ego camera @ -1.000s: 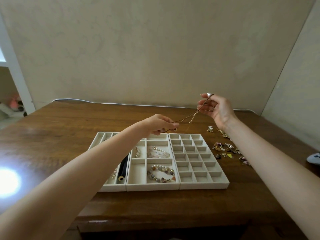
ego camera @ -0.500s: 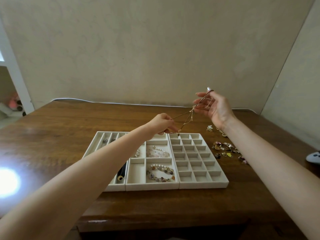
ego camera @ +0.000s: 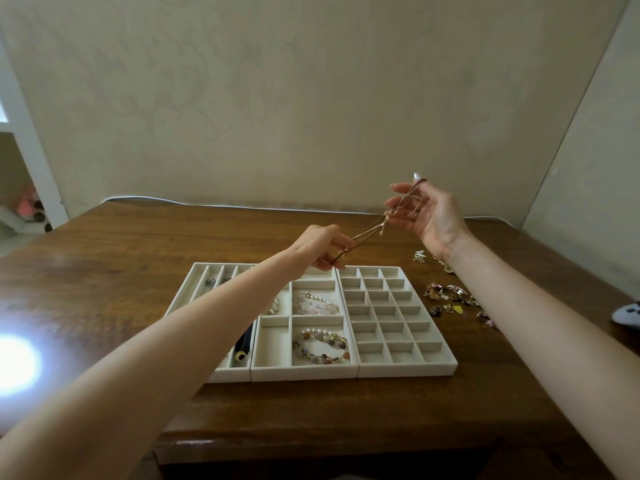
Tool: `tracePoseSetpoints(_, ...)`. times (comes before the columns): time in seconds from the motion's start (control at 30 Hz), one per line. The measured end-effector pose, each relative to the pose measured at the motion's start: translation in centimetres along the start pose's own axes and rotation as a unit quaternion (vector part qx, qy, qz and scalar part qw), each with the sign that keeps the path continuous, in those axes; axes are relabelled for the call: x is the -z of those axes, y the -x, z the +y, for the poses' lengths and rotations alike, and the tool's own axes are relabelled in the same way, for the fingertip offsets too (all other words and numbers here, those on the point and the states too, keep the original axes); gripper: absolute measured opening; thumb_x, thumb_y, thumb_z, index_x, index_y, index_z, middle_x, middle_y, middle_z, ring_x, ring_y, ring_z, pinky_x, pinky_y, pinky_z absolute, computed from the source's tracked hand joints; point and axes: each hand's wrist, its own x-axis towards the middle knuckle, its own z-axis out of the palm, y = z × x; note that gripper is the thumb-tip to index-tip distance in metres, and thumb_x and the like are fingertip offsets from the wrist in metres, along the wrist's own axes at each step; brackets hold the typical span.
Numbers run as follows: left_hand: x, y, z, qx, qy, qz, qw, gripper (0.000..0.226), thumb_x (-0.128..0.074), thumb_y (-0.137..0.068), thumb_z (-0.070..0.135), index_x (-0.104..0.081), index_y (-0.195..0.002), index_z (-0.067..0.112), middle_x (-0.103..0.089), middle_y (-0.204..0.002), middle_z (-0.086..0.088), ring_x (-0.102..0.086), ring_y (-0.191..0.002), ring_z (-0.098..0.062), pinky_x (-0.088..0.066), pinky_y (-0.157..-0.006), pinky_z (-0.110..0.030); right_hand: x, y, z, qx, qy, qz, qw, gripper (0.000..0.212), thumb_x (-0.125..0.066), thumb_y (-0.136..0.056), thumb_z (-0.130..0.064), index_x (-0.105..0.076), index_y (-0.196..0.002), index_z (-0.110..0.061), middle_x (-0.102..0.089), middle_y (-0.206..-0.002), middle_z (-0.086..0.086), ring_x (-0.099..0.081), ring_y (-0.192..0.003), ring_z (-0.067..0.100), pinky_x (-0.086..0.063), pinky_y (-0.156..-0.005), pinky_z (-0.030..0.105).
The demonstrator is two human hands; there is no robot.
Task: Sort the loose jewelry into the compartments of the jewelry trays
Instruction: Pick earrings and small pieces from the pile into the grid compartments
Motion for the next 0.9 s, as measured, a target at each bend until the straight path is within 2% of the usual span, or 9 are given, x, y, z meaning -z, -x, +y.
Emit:
tracePoseSetpoints(0.17,0.2,-0.8,-0.4,-0.050,-0.001,0.098,0.994,0.004,-0.062,-0.087,0.011,-0.062,-0.091,0.009,-0.064,-0.087,-0.008,-0.061,-0.059,-0.011,-0.045,-0.045,-0.014,0.0,0.1,-0.1,-0.007,-0.004,-0.008,1.000,0.037,-0.036,-0.100,-0.031,-0.064,-0.099,-0.006,-0.066,-0.081,0.011,-0.066,-0.069,0.020,-0.055,-0.059,0.028)
tracePoseSetpoints(0.27,0.4,-1.0,-0.7,-0.069,-0.001,0.132,0.989,0.012,-0.067,-0.083,0.010,-0.055,-0.087,0.010,-0.061,-0.078,-0.004,-0.060,-0.059,-0.011,-0.044,-0.044,-0.015,-0.1,0.2,-0.1,-0.011,-0.008,-0.009,1.000,0.036,-0.037,-0.099,-0.030,-0.064,-0.099,-0.006,-0.067,-0.080,0.010,-0.066,-0.070,0.020,-0.055,-0.059,0.028)
tracePoseSetpoints(0.4,0.5,-1.1,-0.8,-0.080,-0.013,0.167,0.983,0.025,-0.070,-0.081,0.012,-0.055,-0.101,0.010,-0.060,-0.082,-0.003,-0.059,-0.062,-0.010,-0.043,-0.046,-0.013,0.0,0.3,0.0,-0.010,-0.007,-0.021,1.000,0.029,-0.037,-0.097,-0.019,-0.063,-0.099,-0.007,-0.067,-0.078,0.009,-0.064,-0.070,0.021,-0.054,-0.062,0.029)
tracePoseSetpoints(0.47,0.7,-1.2,-0.7,-0.090,-0.037,0.182,0.978,0.019,-0.067,-0.083,0.015,-0.063,-0.100,0.009,-0.062,-0.078,0.000,-0.058,-0.062,-0.009,-0.044,-0.050,-0.014,0.0,0.3,0.0,-0.011,-0.010,-0.031,0.999,0.031,-0.033,-0.092,-0.008,-0.063,-0.099,-0.006,-0.067,-0.075,0.009,-0.064,-0.070,0.021,-0.054,-0.062,0.028)
tracePoseSetpoints(0.57,0.9,-1.3,-0.4,-0.102,-0.069,0.192,0.974,0.014,-0.064,-0.086,0.026,-0.068,-0.087,0.013,-0.066,-0.076,0.003,-0.058,-0.071,-0.010,-0.048,-0.067,-0.023,0.1,0.4,0.2,-0.010,0.011,-0.039,0.999,0.036,-0.030,-0.085,-0.002,-0.063,-0.100,-0.003,-0.063,-0.071,0.010,-0.060,-0.066,0.021,-0.052,-0.060,0.028)
tracePoseSetpoints(0.67,0.9,-1.2,0.0,-0.110,-0.062,0.167,0.978,0.019,-0.059,-0.088,0.031,-0.067,-0.080,0.016,-0.068,-0.081,0.001,-0.062,-0.083,-0.016,-0.048,-0.080,-0.031,0.1,0.2,0.7,-0.011,0.120,-0.041,0.992,0.033,-0.034,-0.092,-0.013,-0.065,-0.099,-0.005,-0.054,-0.063,0.006,-0.050,-0.058,0.016,-0.043,-0.057,0.027)
tracePoseSetpoints(0.77,0.7,-1.0,0.4,-0.121,-0.033,0.139,0.982,0.022,-0.054,-0.091,0.026,-0.065,-0.078,0.014,-0.067,-0.086,-0.005,-0.060,-0.087,-0.021,-0.046,-0.083,-0.032,-0.4,0.2,1.1,-0.017,0.303,-0.066,0.950,0.030,-0.054,-0.091,-0.037,-0.070,-0.100,-0.013,-0.051,-0.053,-0.006,-0.044,-0.053,0.009,-0.041,-0.064,0.025)
tracePoseSetpoints(0.83,0.4,-0.6,0.6,-0.124,0.021,0.100,0.987,0.021,-0.052,-0.093,0.022,-0.063,-0.079,0.012,-0.064,-0.082,-0.005,-0.057,-0.082,-0.017,-0.045,-0.081,-0.030,-1.0,0.4,1.3,-0.012,0.394,-0.097,0.914,0.031,-0.067,-0.079,-0.042,-0.072,-0.099,-0.018,-0.061,-0.061,-0.016,-0.053,-0.066,0.005,-0.043,-0.078,0.026)
tracePoseSetpoints(0.9,0.2,-0.3,0.8,-0.126,0.064,0.068,0.988,0.021,-0.050,-0.095,0.019,-0.061,-0.080,0.010,-0.063,-0.080,-0.003,-0.059,-0.077,-0.014,-0.048,-0.078,-0.028,-1.3,0.5,1.9,0.004,0.485,-0.117,0.867,0.027,-0.075,-0.073,-0.039,-0.074,-0.092,-0.021,-0.070,-0.082,-0.011,-0.060,-0.087,0.008,-0.045,-0.082,0.028)
